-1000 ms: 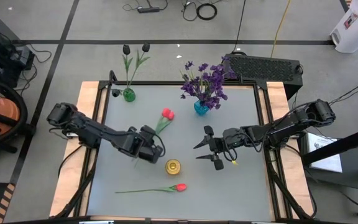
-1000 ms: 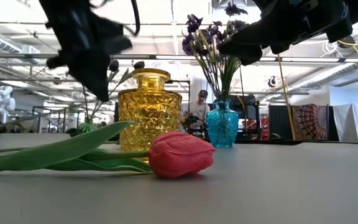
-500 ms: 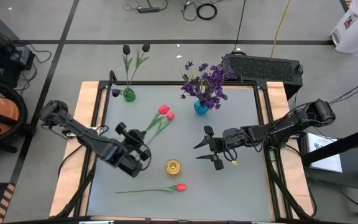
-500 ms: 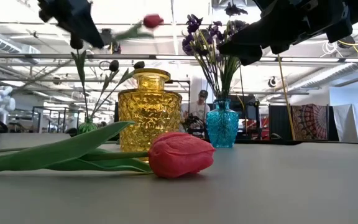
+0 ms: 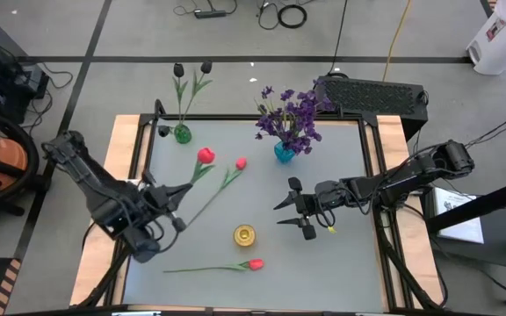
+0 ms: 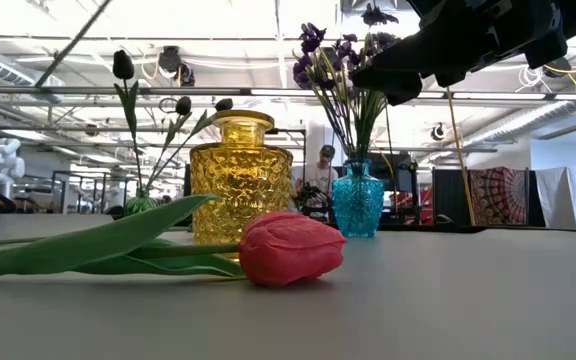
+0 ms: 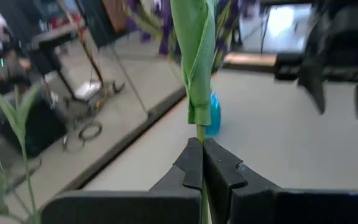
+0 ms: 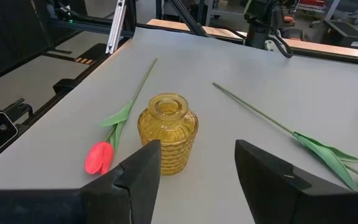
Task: Sort flowers into vase by color
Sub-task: Put the top left pink flower into the yellow vase
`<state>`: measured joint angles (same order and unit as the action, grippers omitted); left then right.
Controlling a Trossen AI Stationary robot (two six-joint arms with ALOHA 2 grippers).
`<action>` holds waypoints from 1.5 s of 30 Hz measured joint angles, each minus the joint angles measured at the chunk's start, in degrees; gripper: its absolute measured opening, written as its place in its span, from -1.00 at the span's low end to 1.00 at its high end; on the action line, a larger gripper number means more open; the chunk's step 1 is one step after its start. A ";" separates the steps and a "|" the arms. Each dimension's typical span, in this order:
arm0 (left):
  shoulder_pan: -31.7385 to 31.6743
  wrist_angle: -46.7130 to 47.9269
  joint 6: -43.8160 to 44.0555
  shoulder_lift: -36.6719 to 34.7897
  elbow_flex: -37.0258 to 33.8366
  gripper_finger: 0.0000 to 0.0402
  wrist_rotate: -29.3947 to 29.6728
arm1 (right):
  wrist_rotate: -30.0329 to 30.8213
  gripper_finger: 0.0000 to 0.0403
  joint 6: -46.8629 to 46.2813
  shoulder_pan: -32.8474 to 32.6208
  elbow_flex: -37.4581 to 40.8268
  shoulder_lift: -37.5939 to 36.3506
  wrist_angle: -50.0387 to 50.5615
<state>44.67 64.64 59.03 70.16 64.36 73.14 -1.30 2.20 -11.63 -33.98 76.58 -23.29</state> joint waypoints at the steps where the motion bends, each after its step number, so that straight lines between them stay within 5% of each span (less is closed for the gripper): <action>1: 1.05 0.07 0.01 -0.05 0.00 -0.99 1.72 | 0.00 -0.03 0.00 0.00 0.00 0.00 0.01; 10: 7.72 0.28 3.23 0.03 -1.94 -0.99 11.03 | -0.01 -0.03 0.00 0.01 0.00 0.00 0.02; 26: 8.78 0.01 10.47 0.03 -9.77 -0.99 13.17 | -0.01 -0.03 0.00 0.01 0.00 0.00 0.00; 33: 7.12 -4.08 21.50 0.04 -14.82 -0.99 13.21 | 0.00 -0.03 0.00 0.00 0.00 0.00 0.00; 37: 5.38 -9.79 18.63 0.37 -15.30 -0.99 11.89 | -0.02 -0.03 0.00 0.01 0.00 0.00 0.01; 45: 0.04 -27.09 -0.89 1.02 -15.30 -0.99 5.85 | 0.00 -0.03 0.00 0.00 0.00 0.00 0.00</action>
<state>44.71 37.55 58.13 71.18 49.06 78.99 -1.30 2.20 -11.64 -33.98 76.58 -23.29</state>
